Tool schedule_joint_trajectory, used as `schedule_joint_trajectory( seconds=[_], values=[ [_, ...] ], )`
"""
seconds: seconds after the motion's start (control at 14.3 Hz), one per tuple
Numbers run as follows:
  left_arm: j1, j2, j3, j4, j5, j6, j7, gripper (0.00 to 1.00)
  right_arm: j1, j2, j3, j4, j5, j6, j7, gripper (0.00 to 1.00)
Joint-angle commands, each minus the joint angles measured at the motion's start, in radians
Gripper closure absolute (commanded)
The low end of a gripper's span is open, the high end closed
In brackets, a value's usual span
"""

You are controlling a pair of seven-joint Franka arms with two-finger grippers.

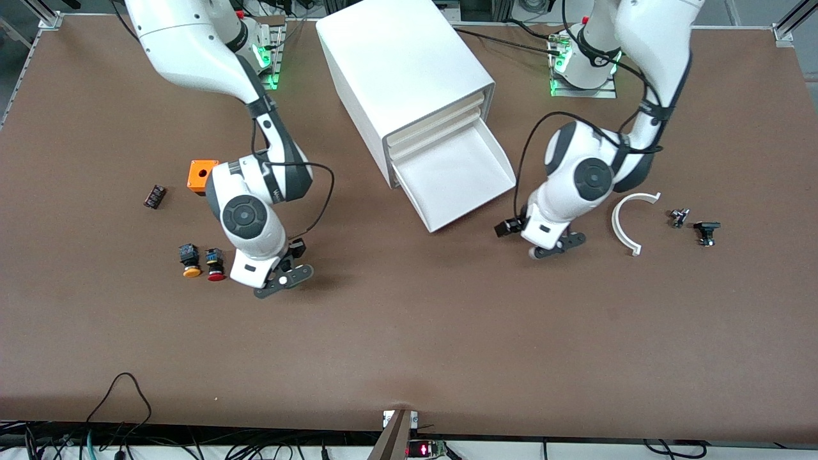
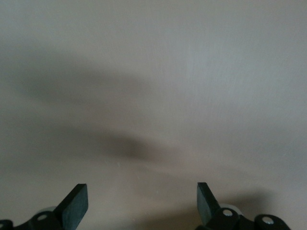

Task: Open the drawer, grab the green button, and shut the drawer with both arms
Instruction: 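Push the drawer closed with the left gripper while the right gripper lowers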

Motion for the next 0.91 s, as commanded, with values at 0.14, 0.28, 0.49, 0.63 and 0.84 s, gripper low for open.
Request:
schedule_joint_trajectory(
  seconds=[0.14,0.28,0.49,0.63,0.84],
  values=[
    [-0.024,-0.029,-0.140,-0.090,-0.021,0.011,-0.084,0.00,-0.041,0.001,0.012,-0.042,0.015,0.014,0.037,0.54],
    [-0.024,-0.043,-0.185,-0.117,-0.034,0.001,-0.082,0.00,-0.050,-0.016,0.012,-0.030,0.085,0.001,0.087,0.00],
    [-0.022,-0.047,-0.285,-0.139,-0.057,-0.026,-0.082,0.00,-0.050,-0.110,0.012,0.007,0.133,-0.108,0.114,0.00],
    [-0.022,-0.064,-0.314,-0.160,-0.057,-0.031,-0.084,0.00,-0.050,-0.142,0.012,0.064,0.133,-0.204,0.118,0.00],
    [-0.015,-0.082,-0.323,-0.164,-0.057,-0.084,-0.078,0.00,-0.052,-0.203,0.003,0.129,0.133,-0.335,0.120,0.00]
  ],
)
